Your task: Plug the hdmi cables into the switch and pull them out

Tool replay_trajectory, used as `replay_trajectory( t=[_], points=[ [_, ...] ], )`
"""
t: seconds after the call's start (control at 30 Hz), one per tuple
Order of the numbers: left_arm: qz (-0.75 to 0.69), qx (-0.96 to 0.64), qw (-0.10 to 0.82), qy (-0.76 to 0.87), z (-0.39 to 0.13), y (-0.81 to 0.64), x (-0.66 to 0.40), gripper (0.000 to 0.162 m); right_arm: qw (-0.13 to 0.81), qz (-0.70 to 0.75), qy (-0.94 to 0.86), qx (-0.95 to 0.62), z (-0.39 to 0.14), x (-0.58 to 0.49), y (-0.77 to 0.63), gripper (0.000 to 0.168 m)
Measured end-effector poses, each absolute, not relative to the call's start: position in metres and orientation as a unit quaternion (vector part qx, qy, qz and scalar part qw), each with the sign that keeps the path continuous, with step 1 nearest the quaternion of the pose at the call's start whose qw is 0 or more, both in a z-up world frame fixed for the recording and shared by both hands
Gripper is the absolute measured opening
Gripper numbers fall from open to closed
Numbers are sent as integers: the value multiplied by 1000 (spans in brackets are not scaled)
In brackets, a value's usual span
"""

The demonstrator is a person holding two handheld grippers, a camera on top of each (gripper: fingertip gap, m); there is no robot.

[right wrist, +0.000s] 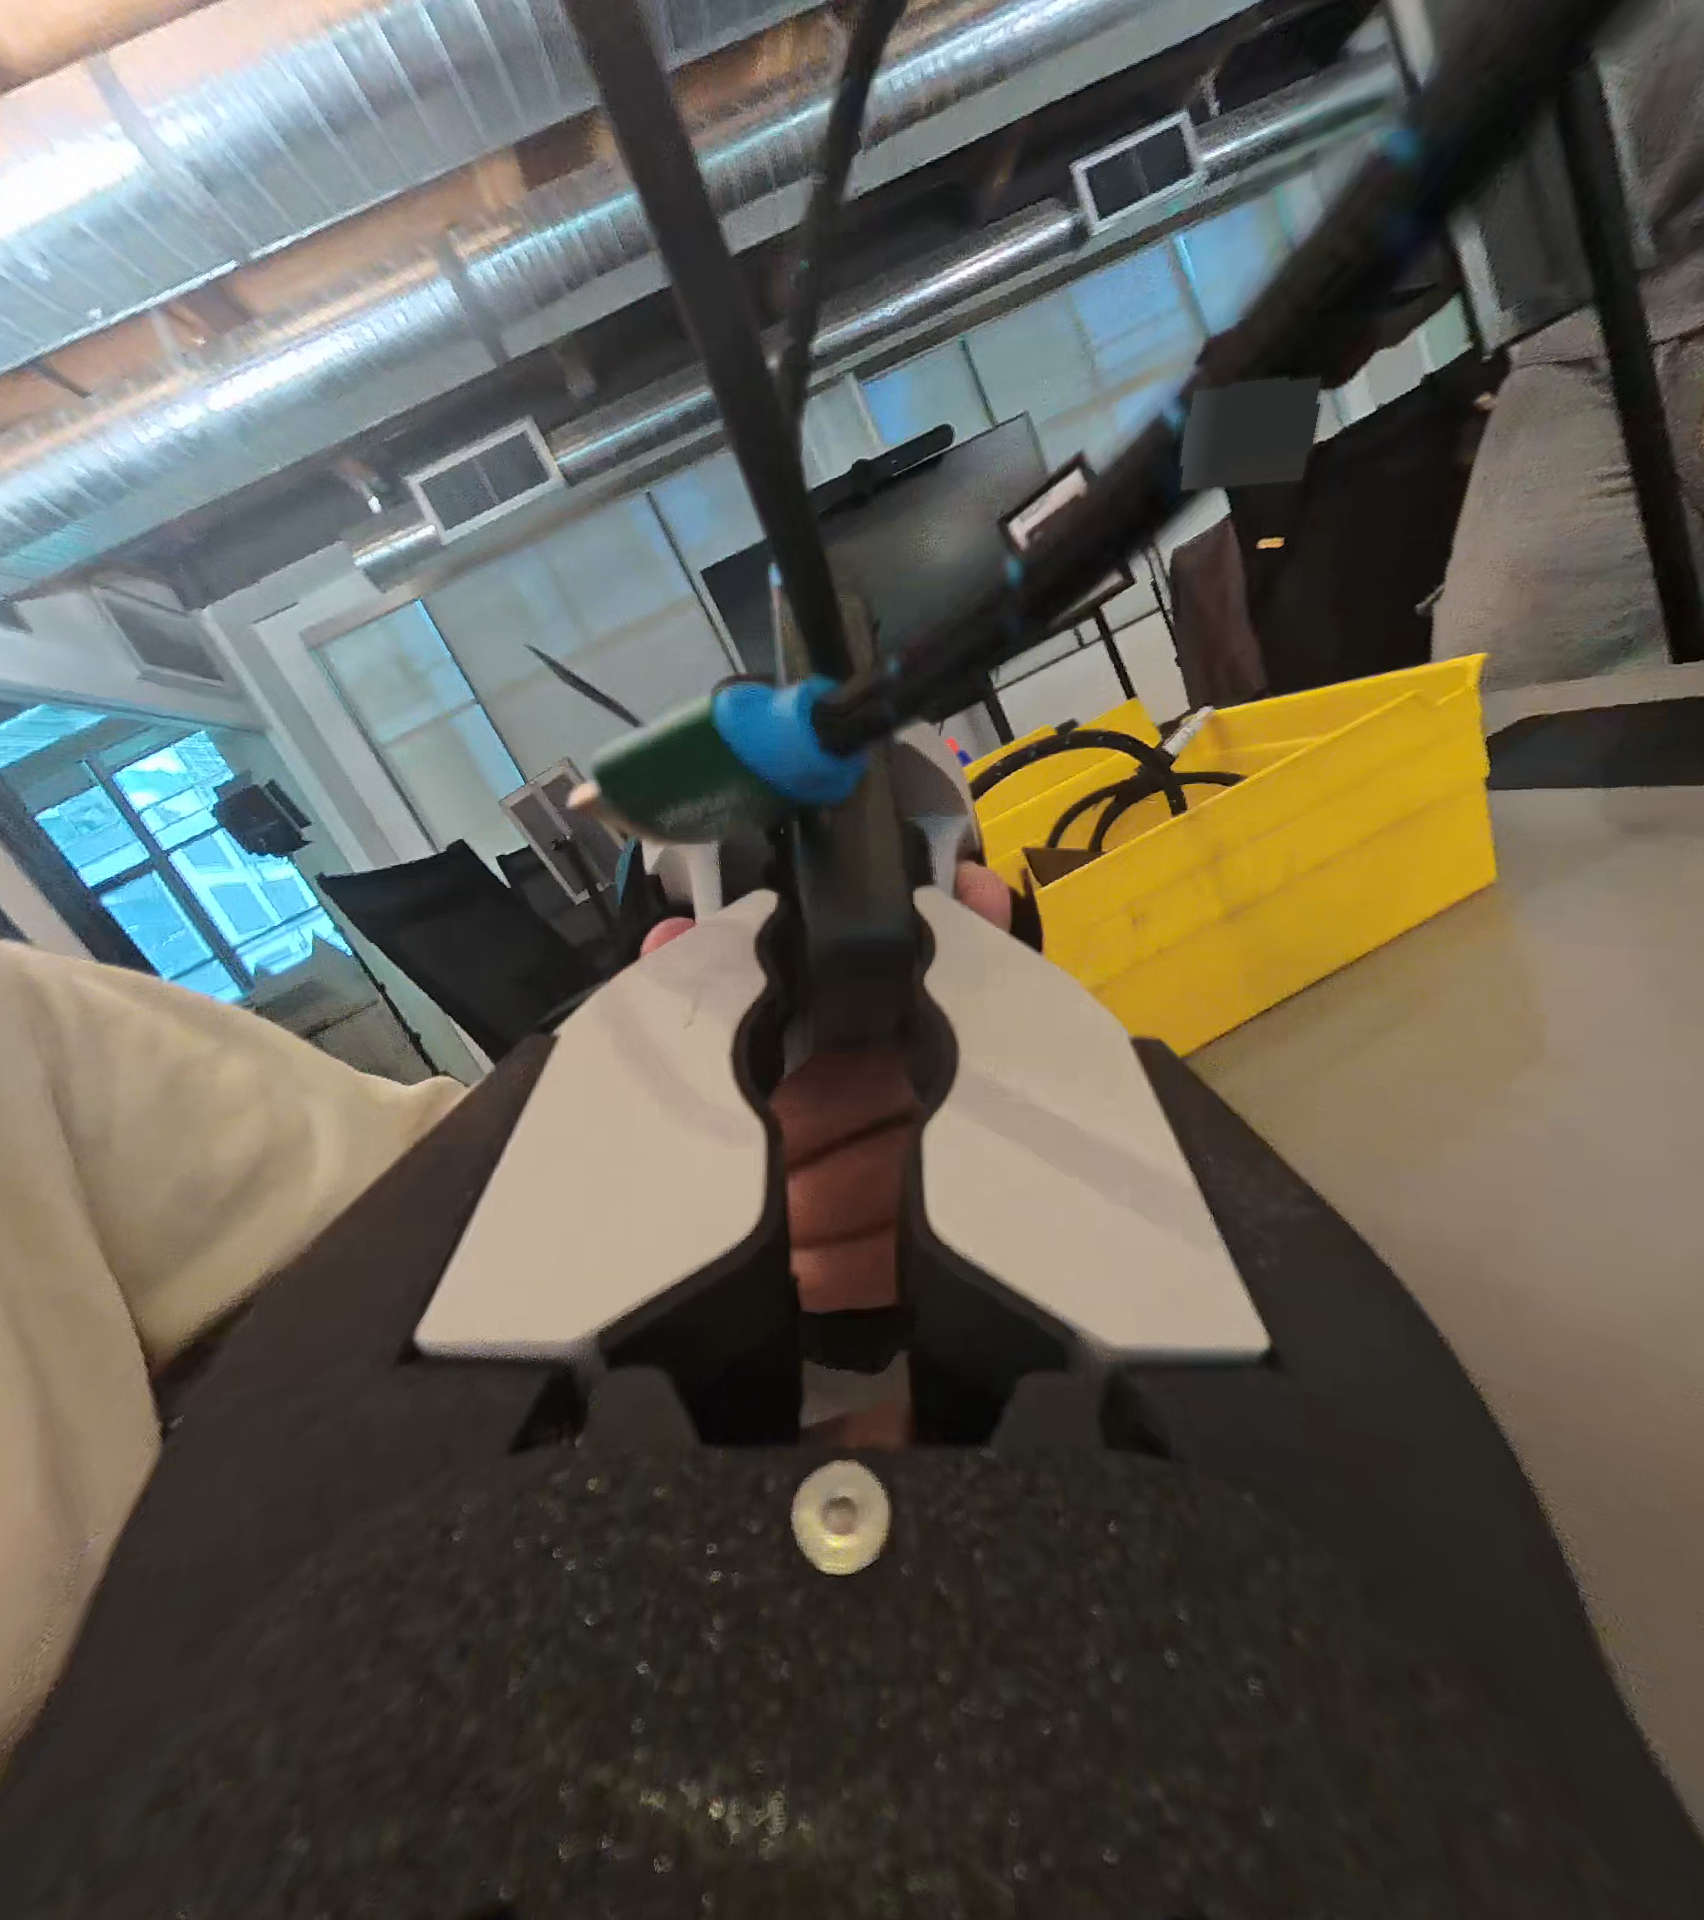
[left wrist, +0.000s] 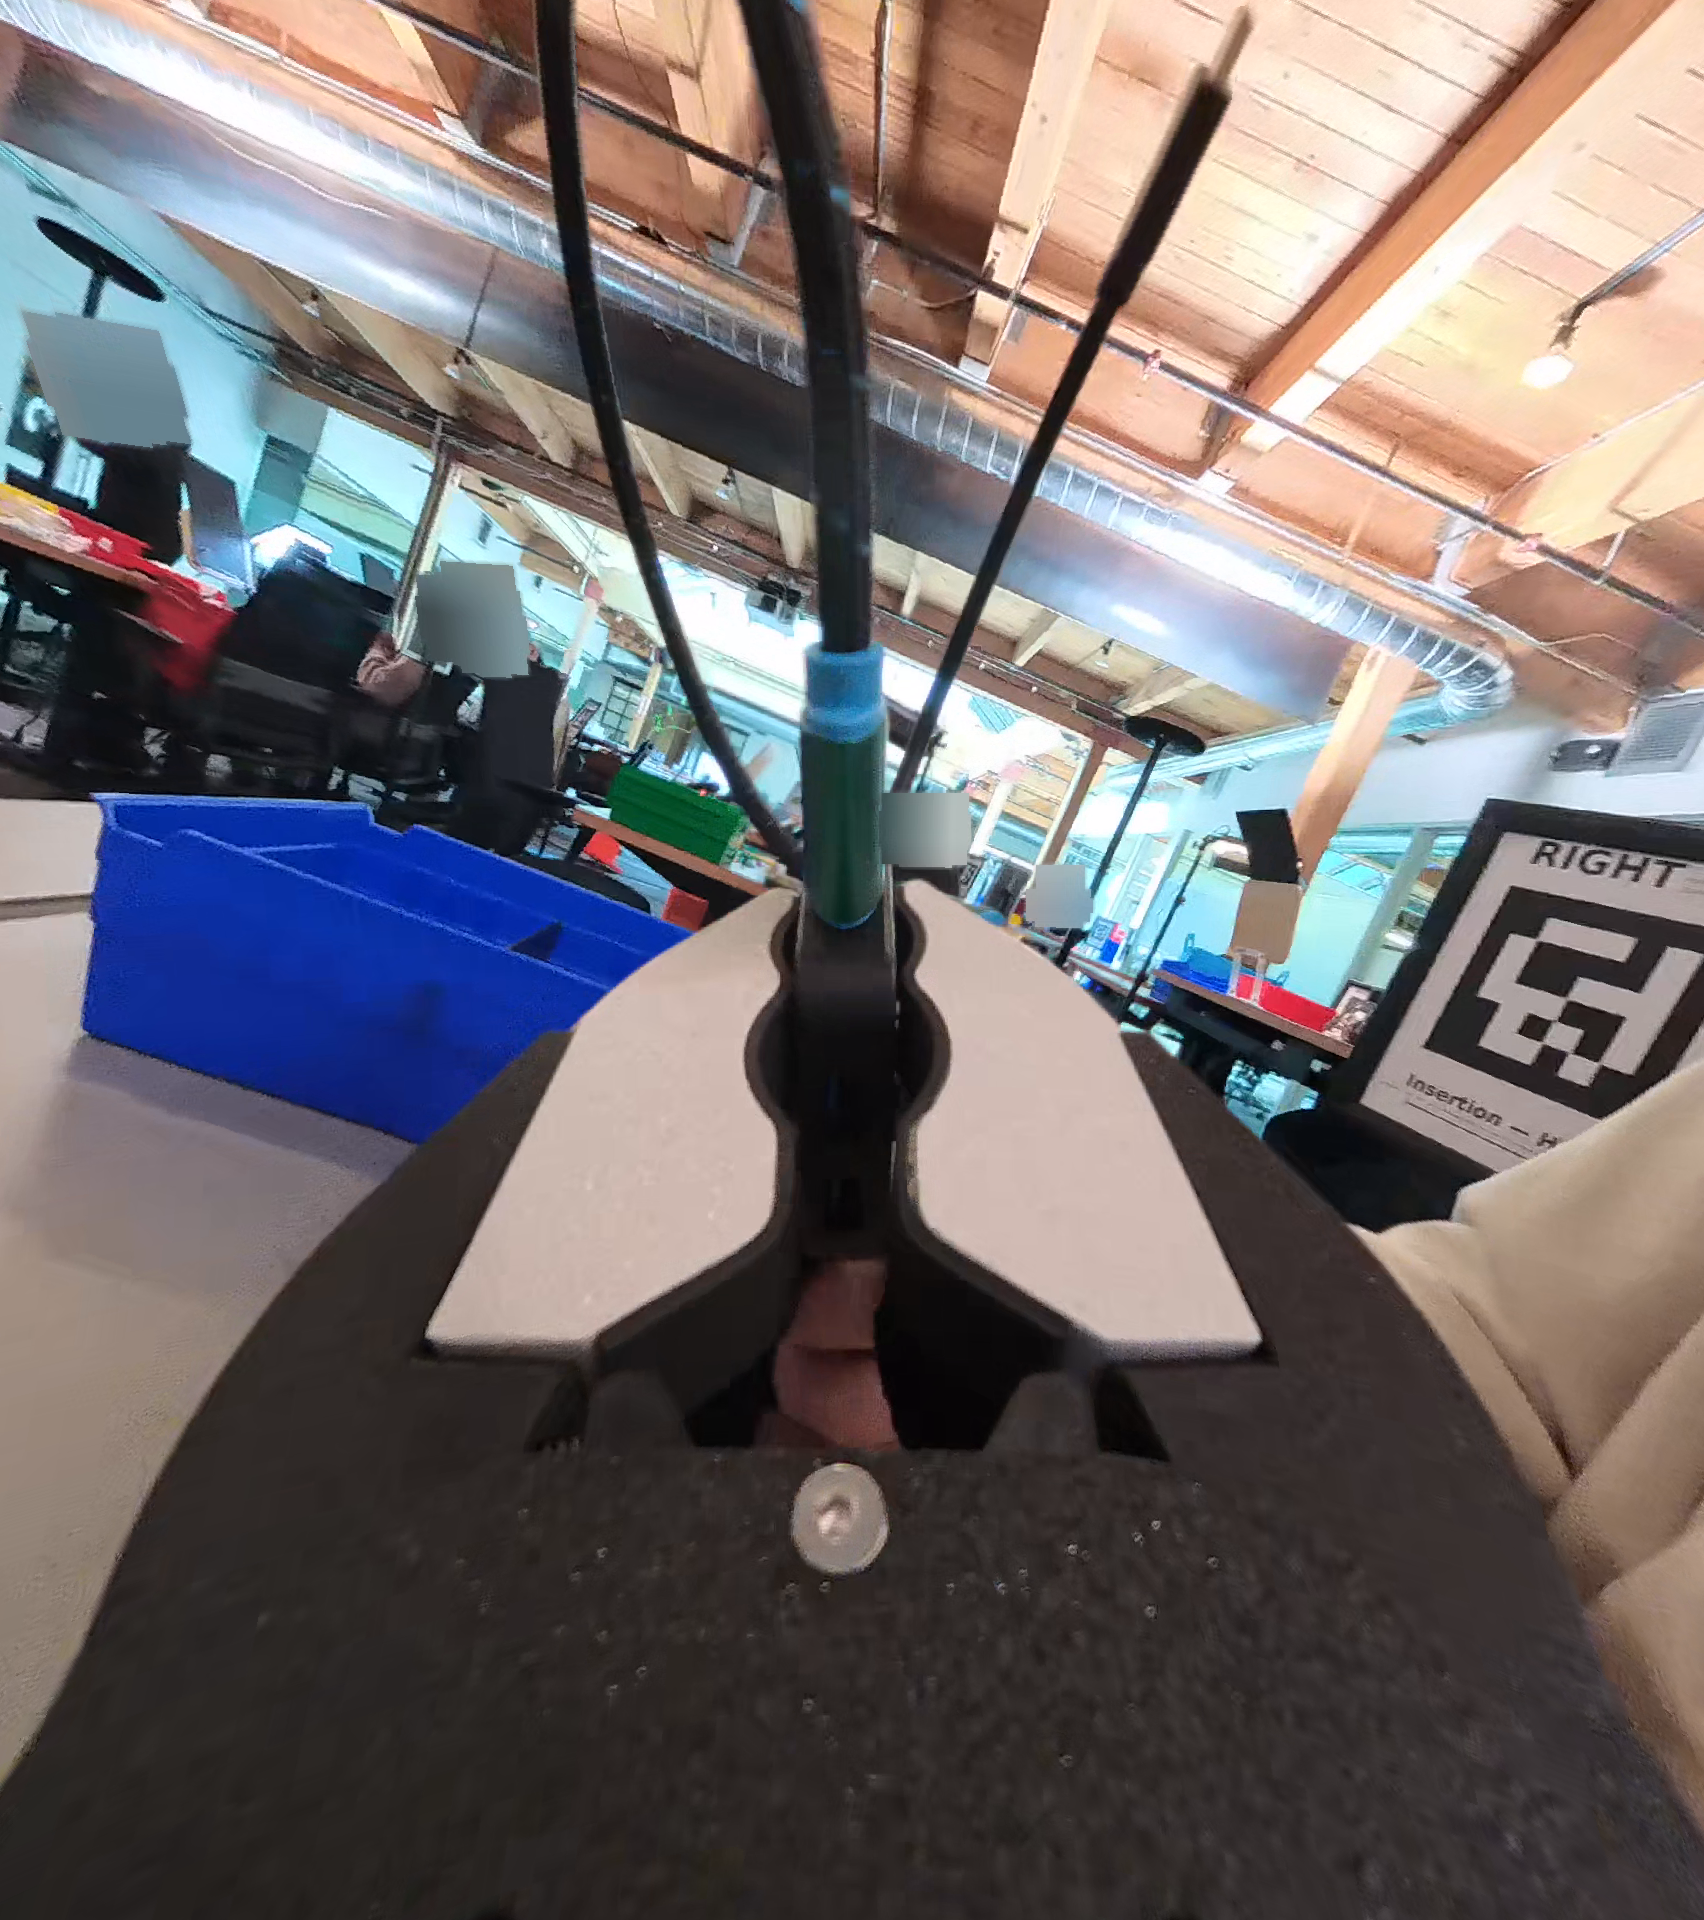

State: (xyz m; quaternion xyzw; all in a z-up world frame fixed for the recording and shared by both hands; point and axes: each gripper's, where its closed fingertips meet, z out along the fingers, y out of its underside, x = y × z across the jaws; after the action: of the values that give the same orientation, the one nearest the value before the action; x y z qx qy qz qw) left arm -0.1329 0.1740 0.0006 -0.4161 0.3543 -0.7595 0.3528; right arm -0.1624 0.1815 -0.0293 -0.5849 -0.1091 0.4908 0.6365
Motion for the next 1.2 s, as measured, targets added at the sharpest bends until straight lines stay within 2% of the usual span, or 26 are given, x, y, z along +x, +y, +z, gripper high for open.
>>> replay_trajectory(
  t=[0.13,0.27,0.43,0.57,0.63,0.87,1.07,1.2],
  points=[
    [-764,-422,320,368,0,172,-132,16,638,477,-125,-592,-28,-160,178,14],
    [-734,-439,341,391,-4,170,-138,32,663,440,-109,-596,-3,-122,171,14],
    [-688,-475,316,448,-25,148,-153,27,676,316,-116,-656,46,-30,155,13],
    [-627,-495,331,501,-33,129,-175,25,621,164,-142,-753,40,69,152,14],
    [-603,-508,340,512,-31,122,-187,23,586,95,-162,-788,25,120,156,14],
    [-588,-570,355,451,-31,98,-236,22,386,12,-243,-890,-66,240,175,14],
    [-569,-603,363,424,-53,67,-257,19,195,9,-338,-921,-114,264,183,14],
    [-562,-612,366,419,-66,52,-253,19,84,-25,-374,-923,-128,275,200,14]
  ],
)
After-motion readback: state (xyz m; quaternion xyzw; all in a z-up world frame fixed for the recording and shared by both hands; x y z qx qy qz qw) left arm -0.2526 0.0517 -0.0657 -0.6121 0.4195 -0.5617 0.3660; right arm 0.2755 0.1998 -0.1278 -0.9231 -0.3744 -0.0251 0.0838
